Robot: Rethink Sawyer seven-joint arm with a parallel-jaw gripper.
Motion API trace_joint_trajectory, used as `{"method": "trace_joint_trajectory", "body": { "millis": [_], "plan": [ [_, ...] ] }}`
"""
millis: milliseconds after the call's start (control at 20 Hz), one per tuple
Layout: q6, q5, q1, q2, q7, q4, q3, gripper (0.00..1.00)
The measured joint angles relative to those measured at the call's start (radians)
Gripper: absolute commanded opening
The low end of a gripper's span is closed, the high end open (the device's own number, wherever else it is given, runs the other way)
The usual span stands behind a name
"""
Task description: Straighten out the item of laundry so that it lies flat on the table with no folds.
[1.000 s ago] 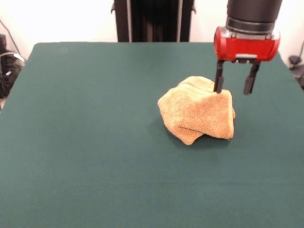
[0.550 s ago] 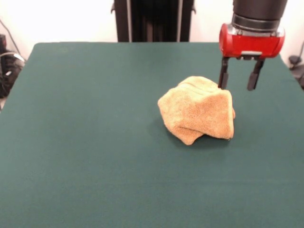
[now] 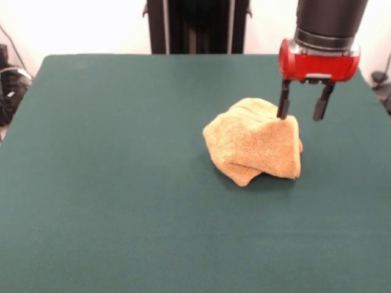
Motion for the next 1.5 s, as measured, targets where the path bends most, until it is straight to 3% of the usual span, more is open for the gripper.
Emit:
{"method": "trace_joint_trajectory", "body": {
  "millis": [1300,1350,1500],
  "plan": [
    [0.0,0.001,0.039,0.101,0.0,-0.003,-0.052,1.0],
    [0.0,0.001,0.05,0.107,0.0,-0.004,-0.057,0.0],
    [0.0,0.0,0.054,0.111,0.0,-0.003,-0.058,0.0]
  ]
}}
